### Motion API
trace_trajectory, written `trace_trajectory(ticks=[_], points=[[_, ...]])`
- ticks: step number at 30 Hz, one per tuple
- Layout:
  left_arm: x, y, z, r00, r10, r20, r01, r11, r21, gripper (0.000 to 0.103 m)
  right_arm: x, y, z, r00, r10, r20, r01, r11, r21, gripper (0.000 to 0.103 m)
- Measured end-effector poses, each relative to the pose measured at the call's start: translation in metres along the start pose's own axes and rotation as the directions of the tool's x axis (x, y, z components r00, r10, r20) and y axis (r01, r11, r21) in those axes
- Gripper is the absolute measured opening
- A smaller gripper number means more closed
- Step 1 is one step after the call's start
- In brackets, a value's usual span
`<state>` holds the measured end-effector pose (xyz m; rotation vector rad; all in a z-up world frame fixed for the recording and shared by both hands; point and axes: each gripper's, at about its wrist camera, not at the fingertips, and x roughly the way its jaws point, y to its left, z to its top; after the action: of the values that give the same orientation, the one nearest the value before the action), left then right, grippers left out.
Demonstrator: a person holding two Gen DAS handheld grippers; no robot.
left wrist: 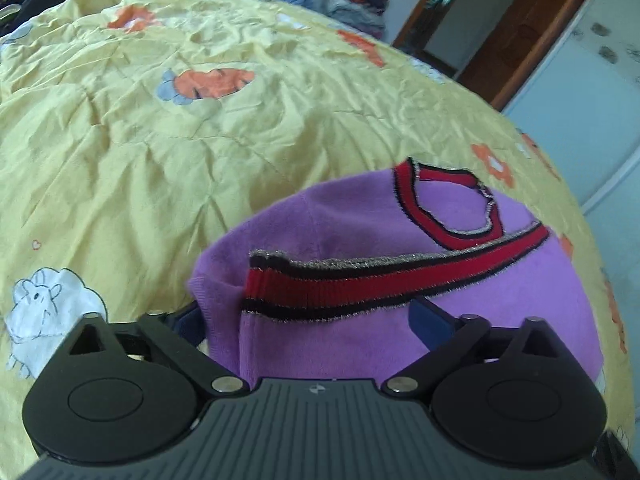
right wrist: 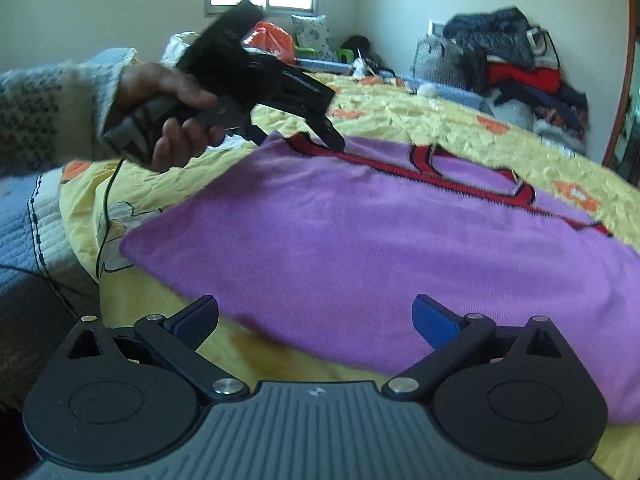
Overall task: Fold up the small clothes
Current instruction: 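Grasp the sweater's collar edge with the left tool while the right tool grasps the hem, then lift the sweater with both tools and fold it over onto itself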
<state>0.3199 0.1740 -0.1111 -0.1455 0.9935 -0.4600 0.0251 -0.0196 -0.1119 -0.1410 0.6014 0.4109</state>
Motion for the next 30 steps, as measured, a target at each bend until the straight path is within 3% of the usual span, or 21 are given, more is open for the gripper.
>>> trace_trajectory(ticks=[2, 3, 4, 5, 11, 14, 16, 18, 21, 26, 27, 28, 29, 30], points=[[-0.001, -0.004, 0.003, 0.999, 0.052, -0.016, -0.051, 0.998, 0.030, 0.057, 0.000, 0.004, -0.001, 1.000, -0.003, 0.007, 0.003, 1.000, -0.014, 0.103], [-0.002, -0.003, 0.005, 0.998, 0.056, -0.030, -0.055, 0.998, 0.033, 0.029, 0.000, 0.005, 0.000, 1.000, -0.006, 0.009, 0.006, 1.000, -0.021, 0.103], [-0.002, 0.002, 0.007, 0.998, 0.046, -0.049, -0.046, 0.999, 0.001, 0.016, 0.001, 0.007, -0.001, 1.000, -0.007, 0.006, 0.008, 1.000, -0.028, 0.103], [-0.004, 0.007, 0.008, 0.998, 0.029, -0.055, -0.031, 0.999, -0.040, 0.013, 0.001, 0.008, 0.000, 1.000, -0.006, 0.005, 0.006, 0.999, -0.034, 0.103], [-0.016, 0.009, 0.012, 0.999, 0.015, -0.046, -0.020, 0.996, -0.092, 0.011, 0.000, 0.034, 0.016, 0.997, -0.013, 0.070, 0.024, 0.989, -0.148, 0.103], [-0.020, 0.000, 0.016, 0.998, 0.030, -0.049, -0.034, 0.997, -0.071, 0.011, 0.010, 0.056, 0.021, 0.997, 0.027, 0.066, -0.013, 0.978, -0.210, 0.101], [-0.024, -0.005, 0.018, 0.998, 0.031, -0.046, -0.034, 0.997, -0.063, 0.011, 0.016, 0.071, 0.022, 0.997, 0.057, 0.056, -0.042, 0.968, -0.246, 0.090], [-0.028, -0.008, 0.020, 0.999, 0.028, -0.046, -0.031, 0.997, -0.065, 0.011, 0.027, 0.081, 0.024, 0.997, 0.078, 0.027, -0.068, 0.964, -0.257, 0.063], [-0.032, -0.010, 0.020, 0.998, 0.035, -0.044, -0.037, 0.997, -0.062, 0.011, 0.043, 0.093, 0.023, 0.995, 0.098, -0.023, -0.100, 0.954, -0.282, 0.058], [-0.033, -0.005, 0.019, 0.999, 0.036, -0.040, -0.039, 0.996, -0.078, 0.012, 0.043, 0.109, 0.017, 0.992, 0.126, -0.002, -0.119, 0.929, -0.350, 0.058], [-0.032, -0.004, 0.019, 0.999, 0.035, -0.040, -0.039, 0.996, -0.084, 0.012, 0.044, 0.112, 0.017, 0.993, 0.116, 0.013, -0.103, 0.927, -0.360, 0.053], [-0.031, -0.003, 0.018, 0.999, 0.035, -0.041, -0.039, 0.995, -0.090, 0.012, 0.048, 0.114, 0.019, 0.994, 0.104, 0.009, -0.094, 0.929, -0.358, 0.043], [-0.030, -0.002, 0.017, 0.999, 0.034, -0.042, -0.038, 0.995, -0.096, 0.012, 0.050, 0.113, 0.022, 0.994, 0.113, -0.001, -0.106, 0.933, -0.342, 0.026], [-0.030, -0.001, 0.016, 0.999, 0.030, -0.042, -0.034, 0.994, -0.105, 0.012, 0.050, 0.112, 0.025, 0.993, 0.115, -0.002, -0.110, 0.942, -0.317, 0.019]])
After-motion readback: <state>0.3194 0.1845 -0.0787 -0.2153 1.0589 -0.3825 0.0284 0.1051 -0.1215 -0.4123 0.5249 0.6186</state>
